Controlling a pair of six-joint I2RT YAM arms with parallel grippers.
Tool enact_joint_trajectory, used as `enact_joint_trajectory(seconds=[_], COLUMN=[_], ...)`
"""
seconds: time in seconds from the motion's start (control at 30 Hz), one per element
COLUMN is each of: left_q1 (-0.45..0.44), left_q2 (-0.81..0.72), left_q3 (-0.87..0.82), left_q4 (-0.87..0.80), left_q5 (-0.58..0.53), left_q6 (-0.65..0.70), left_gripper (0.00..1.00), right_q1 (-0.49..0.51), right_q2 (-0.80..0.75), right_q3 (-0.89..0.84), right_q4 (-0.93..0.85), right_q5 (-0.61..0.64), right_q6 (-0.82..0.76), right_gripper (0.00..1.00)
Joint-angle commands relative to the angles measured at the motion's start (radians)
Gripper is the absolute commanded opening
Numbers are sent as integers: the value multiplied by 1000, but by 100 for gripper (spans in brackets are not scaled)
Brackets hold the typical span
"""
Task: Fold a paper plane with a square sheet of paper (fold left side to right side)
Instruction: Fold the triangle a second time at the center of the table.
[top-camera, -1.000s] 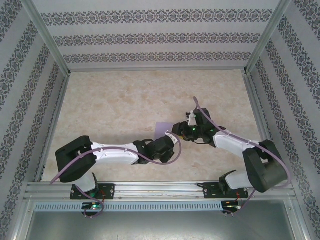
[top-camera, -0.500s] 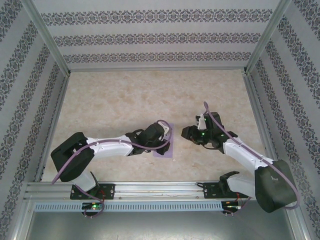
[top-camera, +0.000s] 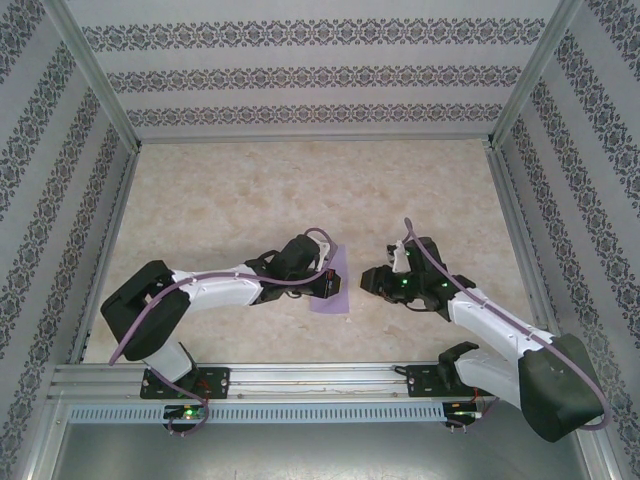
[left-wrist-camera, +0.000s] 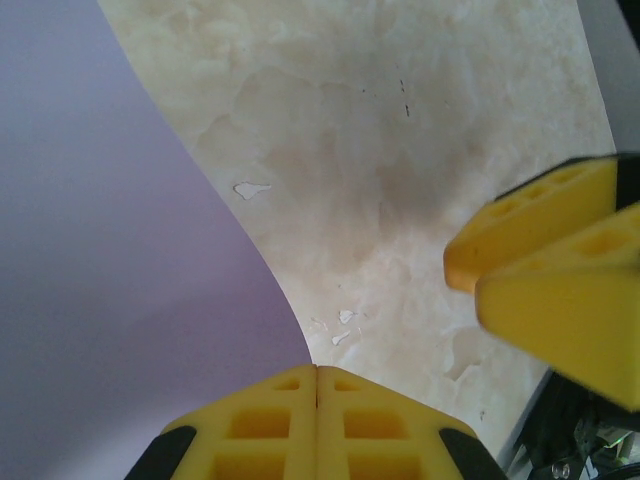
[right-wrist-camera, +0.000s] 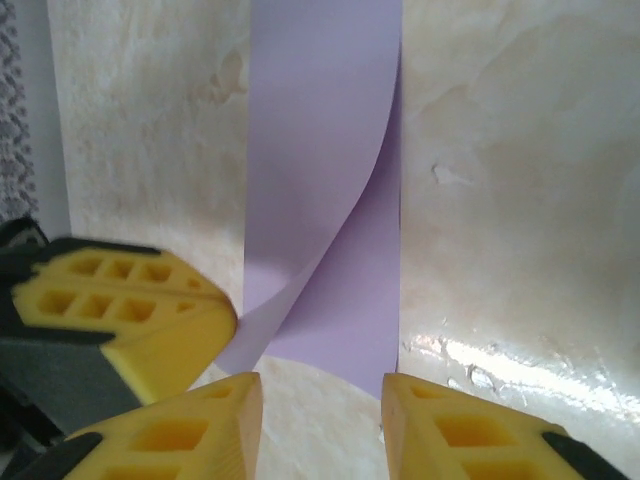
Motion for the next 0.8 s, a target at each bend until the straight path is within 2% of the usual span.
enact_joint_trajectory(seconds=[0.0, 0.2, 0.5, 0.77], left_q1=[20, 40, 55, 56], left_q2=[19, 14, -2, -11], left_q3=[11, 2, -24, -43], left_q4=[60, 73, 83, 43], left_q5=[39, 66, 73, 50], left_q6=[-47, -59, -68, -34], left_gripper=[0, 0, 0, 0], right_q1=[39, 126, 209, 248], right_q2=[8, 63, 209, 296], right_q3=[-20, -42, -34, -20], right_q4=[56, 178, 329, 337], right_q5=[-14, -9, 22, 93], right_q6=[37, 111, 157, 177], right_gripper=[27, 0, 0, 0])
